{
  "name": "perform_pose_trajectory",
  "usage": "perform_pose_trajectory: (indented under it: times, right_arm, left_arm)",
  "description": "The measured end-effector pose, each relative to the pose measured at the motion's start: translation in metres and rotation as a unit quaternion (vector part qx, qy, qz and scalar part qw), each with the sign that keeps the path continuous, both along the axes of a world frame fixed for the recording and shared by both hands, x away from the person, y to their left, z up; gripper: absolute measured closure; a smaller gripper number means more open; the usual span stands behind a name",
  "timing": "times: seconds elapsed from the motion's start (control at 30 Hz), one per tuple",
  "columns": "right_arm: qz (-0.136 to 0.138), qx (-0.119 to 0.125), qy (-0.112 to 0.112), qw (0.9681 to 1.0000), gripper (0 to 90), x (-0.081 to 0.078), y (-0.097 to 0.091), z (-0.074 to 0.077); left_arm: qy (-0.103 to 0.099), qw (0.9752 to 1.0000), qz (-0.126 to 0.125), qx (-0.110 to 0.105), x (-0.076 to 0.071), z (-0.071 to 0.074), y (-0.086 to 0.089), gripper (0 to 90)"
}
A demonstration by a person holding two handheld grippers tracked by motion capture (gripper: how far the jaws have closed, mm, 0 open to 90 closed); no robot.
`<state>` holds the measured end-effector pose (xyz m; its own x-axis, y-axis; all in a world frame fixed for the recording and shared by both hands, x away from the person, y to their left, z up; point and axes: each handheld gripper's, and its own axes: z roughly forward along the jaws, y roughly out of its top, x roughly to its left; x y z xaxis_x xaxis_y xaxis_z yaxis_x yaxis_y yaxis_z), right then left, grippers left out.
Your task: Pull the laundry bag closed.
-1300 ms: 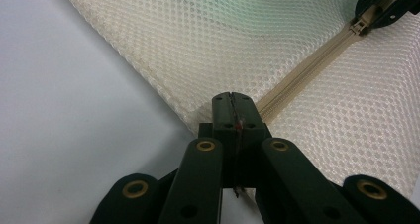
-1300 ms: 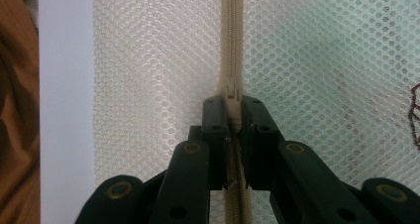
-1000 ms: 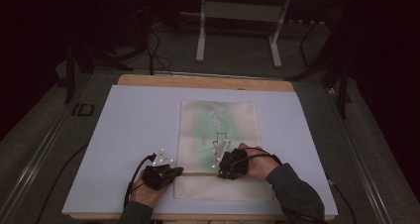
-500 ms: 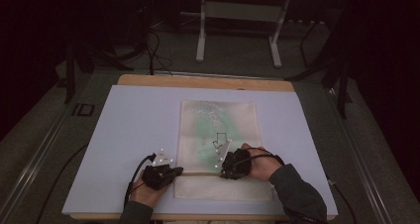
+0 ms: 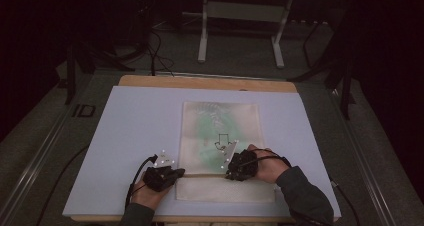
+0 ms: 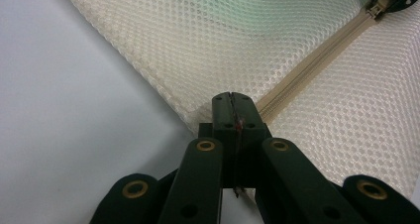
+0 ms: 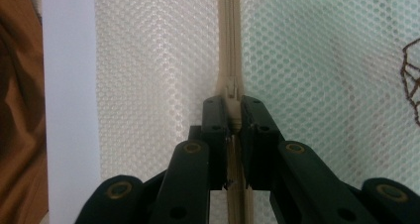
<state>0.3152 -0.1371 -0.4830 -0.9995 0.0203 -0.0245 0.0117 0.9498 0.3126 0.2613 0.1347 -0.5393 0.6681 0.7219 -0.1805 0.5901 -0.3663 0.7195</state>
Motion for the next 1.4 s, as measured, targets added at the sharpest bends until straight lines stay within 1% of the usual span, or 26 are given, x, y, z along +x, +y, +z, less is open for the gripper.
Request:
perform_pose_trajectory:
  times: [0.07,0.37,0.53,0.57,0.63,0.73,0.77,0.83,1.2,1.27,1.33,1.4]
  right_arm:
    - [-0.003,0.003,0.002,1.0,82.2,0.0,-0.002,0.0]
    - [-0.001,0.004,0.0,1.0,82.3,-0.001,-0.003,0.001]
    - [-0.004,-0.003,-0.001,1.0,82.2,-0.001,-0.004,0.001]
    - [-0.004,0.0,0.0,1.0,82.2,-0.001,-0.005,0.001]
    - [-0.005,-0.003,-0.002,1.0,82.2,-0.001,-0.006,0.002]
    - [-0.005,0.003,0.0,1.0,82.2,-0.002,-0.007,0.003]
    - [-0.005,0.003,-0.001,1.0,82.2,-0.002,-0.007,0.003]
    - [-0.005,-0.006,-0.005,1.0,82.2,-0.002,-0.007,0.003]
    - [-0.014,-0.006,-0.006,0.9999,82.2,-0.002,-0.017,0.004]
    - [-0.015,0.0,-0.006,0.9999,82.2,-0.002,-0.018,0.004]
    - [-0.016,-0.005,-0.005,0.9998,82.2,-0.002,-0.02,0.004]
    - [-0.018,-0.004,-0.006,0.9998,82.2,-0.002,-0.021,0.004]
  left_arm:
    - [0.0,1.0,0.0,0.0,0.0,0.0,0.0,89.5]
    - [0.0,1.0,0.0,-0.001,0.0,0.0,0.0,89.5]
    - [0.001,1.0,0.0,-0.001,0.0,0.0,0.0,89.5]
    - [0.001,1.0,0.0,-0.001,0.0,0.0,0.0,89.5]
    - [0.001,1.0,0.0,-0.001,0.0,0.0,0.0,89.5]
    - [0.001,1.0,0.0,-0.001,0.0,0.0,0.0,89.5]
    - [0.001,1.0,0.0,-0.001,0.0,0.0,0.0,89.5]
    - [0.001,1.0,0.0,-0.001,0.0,0.0,0.0,89.5]
    - [0.001,1.0,-0.001,-0.002,0.0,0.0,0.0,89.5]
    - [0.001,1.0,0.0,-0.002,0.0,0.0,0.0,89.5]
    - [0.001,1.0,0.0,-0.002,0.0,0.0,0.0,89.5]
    - [0.002,1.0,-0.001,-0.002,0.0,0.0,0.001,89.5]
